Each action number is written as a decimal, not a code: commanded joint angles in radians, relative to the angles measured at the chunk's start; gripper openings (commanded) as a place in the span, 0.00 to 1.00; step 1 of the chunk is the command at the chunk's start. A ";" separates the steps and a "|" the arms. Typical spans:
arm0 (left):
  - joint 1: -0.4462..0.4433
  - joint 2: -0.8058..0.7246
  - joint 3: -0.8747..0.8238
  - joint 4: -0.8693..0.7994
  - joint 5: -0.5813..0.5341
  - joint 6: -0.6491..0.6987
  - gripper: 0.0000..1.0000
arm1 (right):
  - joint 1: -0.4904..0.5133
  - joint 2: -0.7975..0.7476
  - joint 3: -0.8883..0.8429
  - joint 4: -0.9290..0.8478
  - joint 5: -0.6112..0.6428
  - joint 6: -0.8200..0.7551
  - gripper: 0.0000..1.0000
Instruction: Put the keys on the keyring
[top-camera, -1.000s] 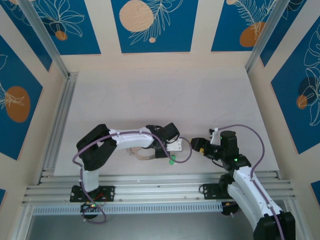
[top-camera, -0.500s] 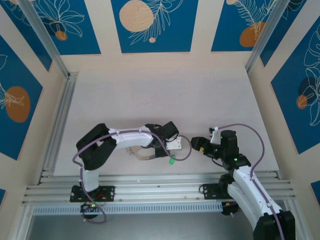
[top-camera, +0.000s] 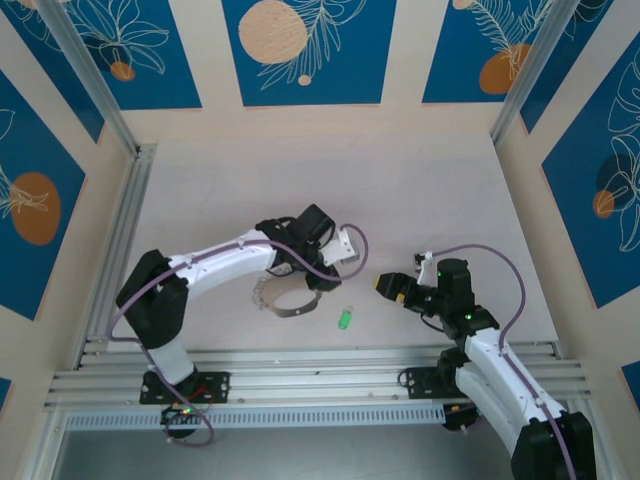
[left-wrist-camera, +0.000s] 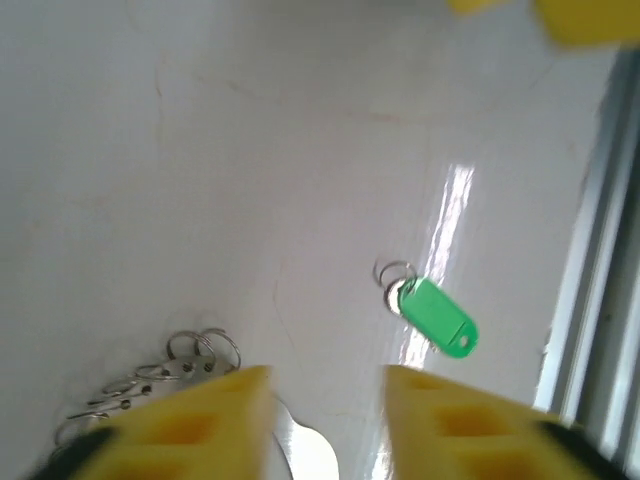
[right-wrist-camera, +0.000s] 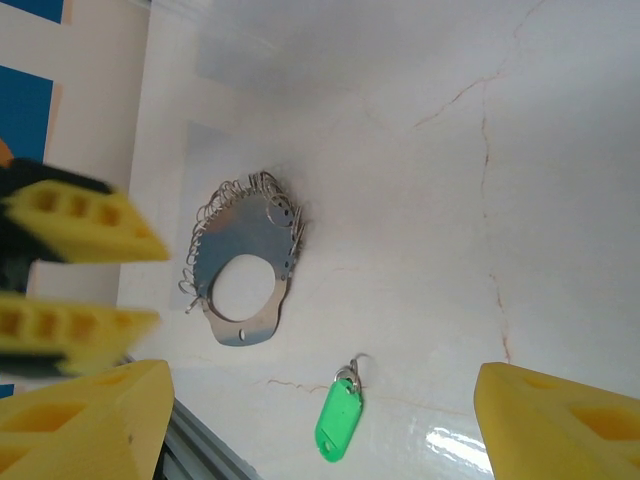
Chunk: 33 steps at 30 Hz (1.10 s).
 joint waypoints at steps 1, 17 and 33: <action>0.037 -0.021 0.037 -0.064 0.128 -0.031 0.00 | 0.008 0.001 -0.021 0.009 0.012 -0.015 0.80; 0.253 -0.072 0.163 0.283 0.636 -0.563 0.00 | 0.016 0.000 -0.026 0.049 0.025 -0.020 0.80; 0.230 -0.086 0.144 -0.066 0.325 -0.164 0.21 | 0.068 -0.011 -0.048 0.074 0.061 -0.009 0.81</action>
